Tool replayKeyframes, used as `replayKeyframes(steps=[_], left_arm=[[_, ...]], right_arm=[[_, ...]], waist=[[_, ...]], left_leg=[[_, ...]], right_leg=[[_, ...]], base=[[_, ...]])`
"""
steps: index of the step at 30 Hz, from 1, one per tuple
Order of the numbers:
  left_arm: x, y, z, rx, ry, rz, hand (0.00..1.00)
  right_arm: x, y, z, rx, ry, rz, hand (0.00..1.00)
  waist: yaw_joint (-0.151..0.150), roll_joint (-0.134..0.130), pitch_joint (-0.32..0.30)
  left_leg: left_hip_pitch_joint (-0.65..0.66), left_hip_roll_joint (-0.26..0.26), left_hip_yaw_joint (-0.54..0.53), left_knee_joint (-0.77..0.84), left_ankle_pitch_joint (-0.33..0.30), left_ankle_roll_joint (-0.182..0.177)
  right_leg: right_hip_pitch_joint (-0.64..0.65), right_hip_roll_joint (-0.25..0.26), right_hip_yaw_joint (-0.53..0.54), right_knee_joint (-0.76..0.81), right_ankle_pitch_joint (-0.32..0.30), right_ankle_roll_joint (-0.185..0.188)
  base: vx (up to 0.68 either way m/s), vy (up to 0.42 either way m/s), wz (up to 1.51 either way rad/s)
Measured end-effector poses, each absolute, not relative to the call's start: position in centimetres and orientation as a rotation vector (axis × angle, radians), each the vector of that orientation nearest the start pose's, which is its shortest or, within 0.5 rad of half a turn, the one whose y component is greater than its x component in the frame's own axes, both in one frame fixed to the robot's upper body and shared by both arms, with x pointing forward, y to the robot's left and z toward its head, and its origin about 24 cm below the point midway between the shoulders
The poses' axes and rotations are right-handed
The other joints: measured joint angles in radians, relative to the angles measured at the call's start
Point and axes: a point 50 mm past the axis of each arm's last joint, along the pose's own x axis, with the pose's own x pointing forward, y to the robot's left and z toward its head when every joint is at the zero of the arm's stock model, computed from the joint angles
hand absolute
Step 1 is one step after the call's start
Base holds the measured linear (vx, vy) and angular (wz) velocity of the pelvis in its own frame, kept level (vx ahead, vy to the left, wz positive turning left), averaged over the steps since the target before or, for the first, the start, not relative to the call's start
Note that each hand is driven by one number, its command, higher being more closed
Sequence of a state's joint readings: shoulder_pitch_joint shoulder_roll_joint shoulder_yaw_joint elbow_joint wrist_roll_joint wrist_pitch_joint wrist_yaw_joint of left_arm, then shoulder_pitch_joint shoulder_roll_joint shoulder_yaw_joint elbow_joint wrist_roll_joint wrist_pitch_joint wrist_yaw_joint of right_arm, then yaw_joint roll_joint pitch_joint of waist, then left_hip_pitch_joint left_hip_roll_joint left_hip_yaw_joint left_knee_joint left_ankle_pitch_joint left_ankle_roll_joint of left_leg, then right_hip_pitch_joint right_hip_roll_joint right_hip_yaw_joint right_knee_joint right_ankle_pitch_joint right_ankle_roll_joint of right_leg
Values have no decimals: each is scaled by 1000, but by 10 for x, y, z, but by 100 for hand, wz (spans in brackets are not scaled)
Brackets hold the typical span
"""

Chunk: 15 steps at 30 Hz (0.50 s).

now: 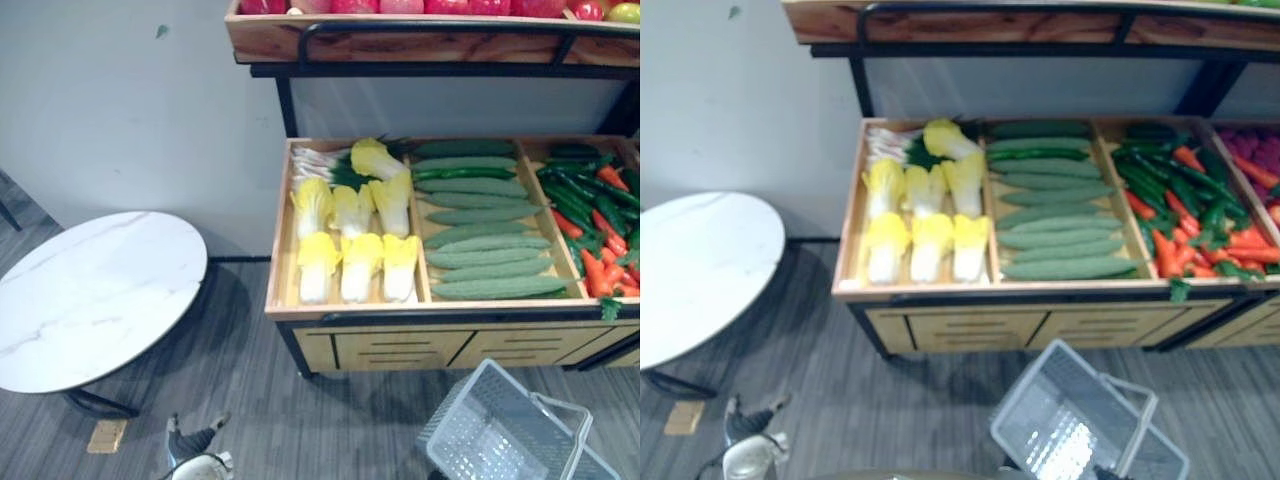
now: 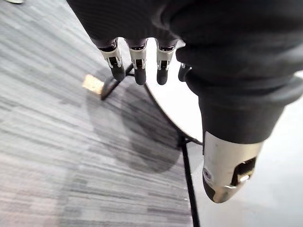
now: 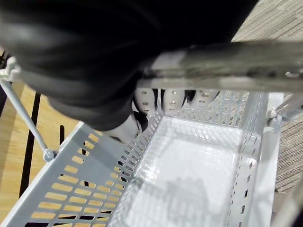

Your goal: Pick vegetable in the basket

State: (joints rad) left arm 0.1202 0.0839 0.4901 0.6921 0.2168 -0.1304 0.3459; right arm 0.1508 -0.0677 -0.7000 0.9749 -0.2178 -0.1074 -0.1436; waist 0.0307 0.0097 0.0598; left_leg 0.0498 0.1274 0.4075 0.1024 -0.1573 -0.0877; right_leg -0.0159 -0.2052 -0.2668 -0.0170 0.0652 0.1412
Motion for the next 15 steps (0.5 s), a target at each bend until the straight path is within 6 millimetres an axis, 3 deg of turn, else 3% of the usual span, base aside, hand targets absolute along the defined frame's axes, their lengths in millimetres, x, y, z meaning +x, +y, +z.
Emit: replayKeyframes(steps=[7,11,15], left_arm=[[162,291,-48,337,339,828,0],[181,292,-4,353,87,914,0],[195,278,6,342,16,879,0]], right_arm=[[55,-272,-144,-65,1005,-704,100],[51,-272,-145,-66,1012,-711,100],[50,-273,-145,-71,1018,-716,100]], waist=[[0,0,-6],[-3,-3,-9],[-5,-3,-10]], left_leg=[[35,-5,16,-32,0,0],[41,-16,14,-31,0,0],[44,-18,15,-30,0,0]], right_leg=[[3,11,20,-13,0,0],[3,6,33,-14,0,-1],[2,7,42,-14,-1,-1]], base=[[94,-8,-11],[22,-6,-7],[-11,-23,-3]])
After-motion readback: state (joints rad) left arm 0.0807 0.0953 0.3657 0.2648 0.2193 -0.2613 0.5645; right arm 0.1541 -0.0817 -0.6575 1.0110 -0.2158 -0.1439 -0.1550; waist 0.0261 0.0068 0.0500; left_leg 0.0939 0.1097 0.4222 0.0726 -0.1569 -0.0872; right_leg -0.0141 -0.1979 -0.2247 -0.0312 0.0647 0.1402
